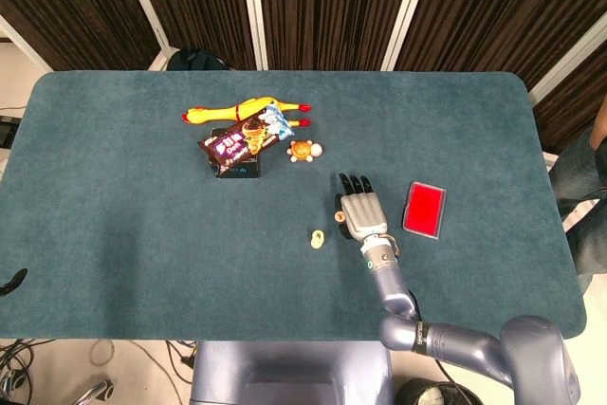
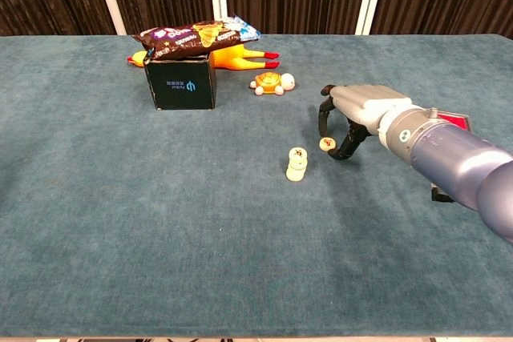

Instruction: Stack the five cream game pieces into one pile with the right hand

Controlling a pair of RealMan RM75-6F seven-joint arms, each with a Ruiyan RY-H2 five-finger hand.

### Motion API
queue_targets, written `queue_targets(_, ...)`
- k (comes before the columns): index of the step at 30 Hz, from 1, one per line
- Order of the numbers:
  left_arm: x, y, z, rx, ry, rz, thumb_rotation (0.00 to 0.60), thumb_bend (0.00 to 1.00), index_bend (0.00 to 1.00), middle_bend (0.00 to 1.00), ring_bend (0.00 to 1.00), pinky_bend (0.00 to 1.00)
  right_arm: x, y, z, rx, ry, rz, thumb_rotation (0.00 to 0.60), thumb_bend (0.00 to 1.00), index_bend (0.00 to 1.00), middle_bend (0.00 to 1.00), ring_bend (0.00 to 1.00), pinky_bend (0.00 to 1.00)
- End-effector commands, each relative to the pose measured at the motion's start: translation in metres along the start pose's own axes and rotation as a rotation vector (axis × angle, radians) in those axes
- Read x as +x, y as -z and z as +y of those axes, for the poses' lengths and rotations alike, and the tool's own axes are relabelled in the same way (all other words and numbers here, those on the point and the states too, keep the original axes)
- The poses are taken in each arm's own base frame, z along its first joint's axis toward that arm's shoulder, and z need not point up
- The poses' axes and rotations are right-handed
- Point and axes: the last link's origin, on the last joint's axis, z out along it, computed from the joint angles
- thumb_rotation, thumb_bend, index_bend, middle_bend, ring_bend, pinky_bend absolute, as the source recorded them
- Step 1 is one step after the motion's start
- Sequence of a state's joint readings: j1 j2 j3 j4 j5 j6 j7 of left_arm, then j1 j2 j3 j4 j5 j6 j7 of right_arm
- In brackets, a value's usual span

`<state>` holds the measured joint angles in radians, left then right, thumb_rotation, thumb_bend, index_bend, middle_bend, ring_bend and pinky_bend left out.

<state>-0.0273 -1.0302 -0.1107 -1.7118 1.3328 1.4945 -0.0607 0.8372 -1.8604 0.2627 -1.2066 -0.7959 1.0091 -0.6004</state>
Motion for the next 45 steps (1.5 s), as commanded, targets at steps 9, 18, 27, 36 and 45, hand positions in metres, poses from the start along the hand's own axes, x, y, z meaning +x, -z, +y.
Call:
queue_targets(9, -0.0003, -0.0002, -0.0002, 0.002, -0.002, -0.002, 0.6, 0.16, 0.15, 0.0, 0.0, 0.07, -0.0001, -0.0033, -0.0049, 0.002, 0.011, 0.001, 0.6, 0.38, 0.48, 0.0, 0.0, 0.0)
queue_targets(18, -0.0001, -0.0003, 0.0001, -0.001, -0.004, -0.001, 0.6, 0.17, 0.15, 0.0, 0.0, 0.07, -0.0011, -0.0058, -0.0098, 0.003, 0.019, 0.0, 0.6, 0.38, 0.48, 0.0, 0.0, 0.0)
queue_targets(27, 0.0001, -0.0005, -0.0004, 0.002, -0.003, -0.001, 0.6, 0.17, 0.15, 0.0, 0.0, 0.07, -0.0018, -0.0074, -0.0082, -0.008, 0.025, -0.007, 0.6, 0.38, 0.48, 0.0, 0.0, 0.0)
queue_targets(36, -0.0002, -0.0004, 0.0002, -0.002, -0.001, -0.001, 0.6, 0.17, 0.15, 0.0, 0.0, 0.07, -0.0012, -0.0067, -0.0075, -0.011, 0.031, -0.011, 0.6, 0.38, 0.49, 0.0, 0.0, 0.0)
queue_targets(45, -0.0006, -0.0005, -0.0004, 0.0, -0.002, -0.004, 0.6, 0.17, 0.15, 0.0, 0.0, 0.07, -0.0012, -0.0079, -0.0058, -0.019, 0.038, -0.011, 0.6, 0.38, 0.5, 0.0, 0.0, 0.0)
